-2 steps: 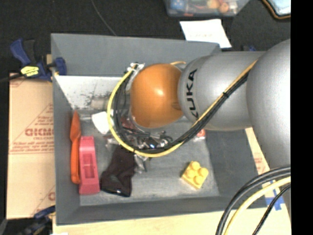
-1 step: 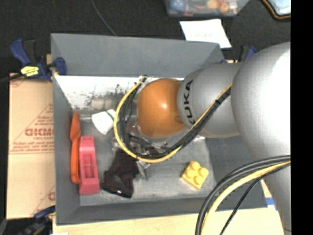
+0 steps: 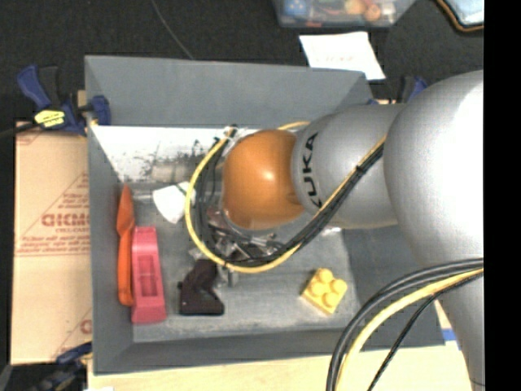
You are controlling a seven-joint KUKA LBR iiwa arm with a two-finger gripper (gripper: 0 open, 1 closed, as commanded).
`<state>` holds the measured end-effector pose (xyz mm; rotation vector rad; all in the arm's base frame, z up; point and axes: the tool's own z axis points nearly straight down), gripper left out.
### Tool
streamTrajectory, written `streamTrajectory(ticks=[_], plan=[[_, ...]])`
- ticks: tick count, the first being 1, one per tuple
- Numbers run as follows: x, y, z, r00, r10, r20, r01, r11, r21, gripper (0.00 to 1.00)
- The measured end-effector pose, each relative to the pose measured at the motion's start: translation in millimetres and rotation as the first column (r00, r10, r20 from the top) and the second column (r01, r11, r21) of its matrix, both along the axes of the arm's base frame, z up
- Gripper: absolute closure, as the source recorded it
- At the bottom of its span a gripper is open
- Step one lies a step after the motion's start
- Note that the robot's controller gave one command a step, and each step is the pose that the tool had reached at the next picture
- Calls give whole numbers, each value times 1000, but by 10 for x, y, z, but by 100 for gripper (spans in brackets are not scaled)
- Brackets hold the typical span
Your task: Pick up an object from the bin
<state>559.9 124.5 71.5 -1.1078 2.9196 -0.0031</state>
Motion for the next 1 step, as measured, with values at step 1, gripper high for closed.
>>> streamTrajectory(ticks=[1], plan=[[1,21,0,1000,25,1,-25,1000,0,100]])
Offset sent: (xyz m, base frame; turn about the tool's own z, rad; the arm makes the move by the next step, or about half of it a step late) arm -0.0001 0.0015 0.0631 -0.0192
